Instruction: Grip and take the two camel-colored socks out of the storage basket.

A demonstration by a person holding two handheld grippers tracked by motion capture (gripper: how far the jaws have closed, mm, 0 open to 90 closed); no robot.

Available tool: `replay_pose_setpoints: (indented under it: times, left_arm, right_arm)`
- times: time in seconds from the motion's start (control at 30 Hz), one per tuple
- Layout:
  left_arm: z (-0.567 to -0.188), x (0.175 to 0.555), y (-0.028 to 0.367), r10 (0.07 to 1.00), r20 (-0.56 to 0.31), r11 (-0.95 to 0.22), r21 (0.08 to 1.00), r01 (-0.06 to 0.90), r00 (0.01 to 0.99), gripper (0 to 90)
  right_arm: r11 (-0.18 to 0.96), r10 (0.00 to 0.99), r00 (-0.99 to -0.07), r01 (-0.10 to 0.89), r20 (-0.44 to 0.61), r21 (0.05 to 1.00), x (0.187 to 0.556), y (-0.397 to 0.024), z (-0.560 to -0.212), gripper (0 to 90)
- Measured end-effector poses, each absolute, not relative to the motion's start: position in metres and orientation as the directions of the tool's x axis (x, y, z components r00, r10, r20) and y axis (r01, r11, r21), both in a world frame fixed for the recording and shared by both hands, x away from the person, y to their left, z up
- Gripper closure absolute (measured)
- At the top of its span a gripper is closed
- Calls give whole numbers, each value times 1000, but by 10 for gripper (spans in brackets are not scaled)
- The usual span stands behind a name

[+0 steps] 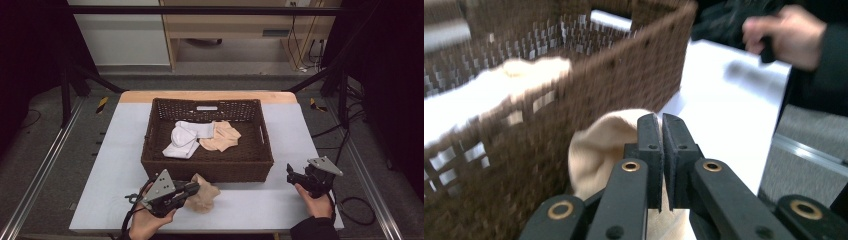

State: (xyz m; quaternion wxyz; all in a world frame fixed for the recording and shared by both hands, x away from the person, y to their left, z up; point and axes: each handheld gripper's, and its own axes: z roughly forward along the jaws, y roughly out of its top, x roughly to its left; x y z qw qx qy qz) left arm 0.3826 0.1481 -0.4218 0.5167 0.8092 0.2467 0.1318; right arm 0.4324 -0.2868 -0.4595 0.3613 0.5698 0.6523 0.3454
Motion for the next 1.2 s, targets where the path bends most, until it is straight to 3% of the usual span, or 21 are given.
replay_pose_setpoints:
  times: [0.2, 0.33, 0.53, 0.63, 0.87, 1.2]
  left_arm:
    - [-446, 390, 149, 564, -61, -390, 859, 331, 823, 849]
    - [-451, 390, 155, 577, -68, -387, 855, 346, 814, 771]
    - [-454, 389, 174, 639, -67, -327, 878, 349, 767, 498]
    - [-453, 387, 187, 667, -75, -293, 888, 353, 742, 417]
    - [-462, 389, 226, 755, -58, -282, 870, 404, 653, 376]
    - [-460, 390, 258, 809, -94, -196, 888, 417, 580, 336]
  right_arm:
    - [118, 992, -98, 500, -79, 858, 432, -285, -460, 53]
    - [125, 991, -102, 507, -85, 853, 432, -284, -462, 53]
    - [126, 991, -106, 506, -84, 853, 432, -284, -462, 54]
    - [127, 991, -106, 505, -85, 854, 432, -284, -462, 53]
    - [124, 991, -104, 508, -82, 852, 432, -284, -462, 53]
    - [125, 991, -110, 507, -80, 853, 431, -284, -462, 52]
